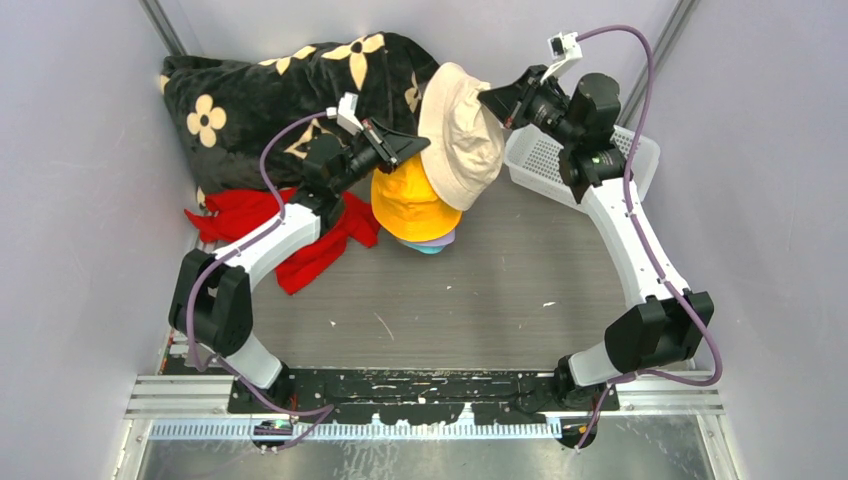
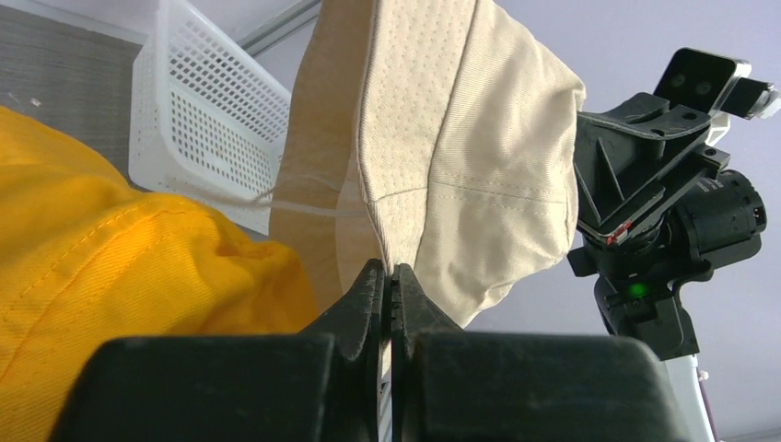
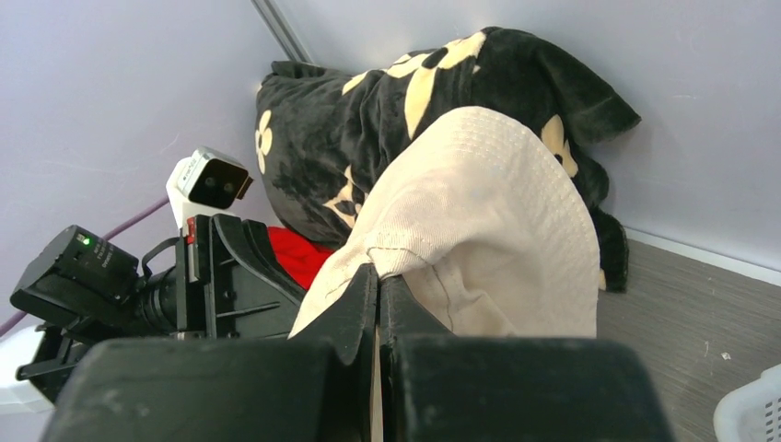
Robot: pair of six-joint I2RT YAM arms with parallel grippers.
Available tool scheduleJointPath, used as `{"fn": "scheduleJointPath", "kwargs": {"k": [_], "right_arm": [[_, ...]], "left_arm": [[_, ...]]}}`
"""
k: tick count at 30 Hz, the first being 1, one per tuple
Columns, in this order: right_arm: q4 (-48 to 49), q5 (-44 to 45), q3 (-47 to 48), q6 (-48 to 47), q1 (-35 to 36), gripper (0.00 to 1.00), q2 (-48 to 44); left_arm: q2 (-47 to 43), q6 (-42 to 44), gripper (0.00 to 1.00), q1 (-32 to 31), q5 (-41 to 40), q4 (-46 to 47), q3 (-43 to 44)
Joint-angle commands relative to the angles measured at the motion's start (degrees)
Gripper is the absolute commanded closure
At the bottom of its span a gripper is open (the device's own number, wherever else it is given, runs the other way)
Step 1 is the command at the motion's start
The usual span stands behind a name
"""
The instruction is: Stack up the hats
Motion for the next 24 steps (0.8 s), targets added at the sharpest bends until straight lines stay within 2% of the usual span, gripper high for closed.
{"fn": "scheduleJointPath", "kwargs": {"k": [1,7,17,24], "right_arm": [[1.98,-0.75,2.3,-0.43,0.2,0.99,-1.37],[3.5,-2.31,-0.09,0.32,0.77,0.99,-0.6],[3.95,-2.35,-1.11,-0.16,5.09,0.99,2.6],[3.87,-0.92,-0.31,-1.05,8.55,0.99,5.14]], "left_arm": [[-1.77,-0.68,1.0,0.27,1.23,4.09,0.38],[-6.5,-0.01,1.0,1.14,-0.34,0.37,-4.22],[-16.82,-0.37,1.0,7.22,-0.9,-4.49,-13.65],[-18.01,-1.96,1.0,11.02,1.79,-3.06,-17.02]]}}
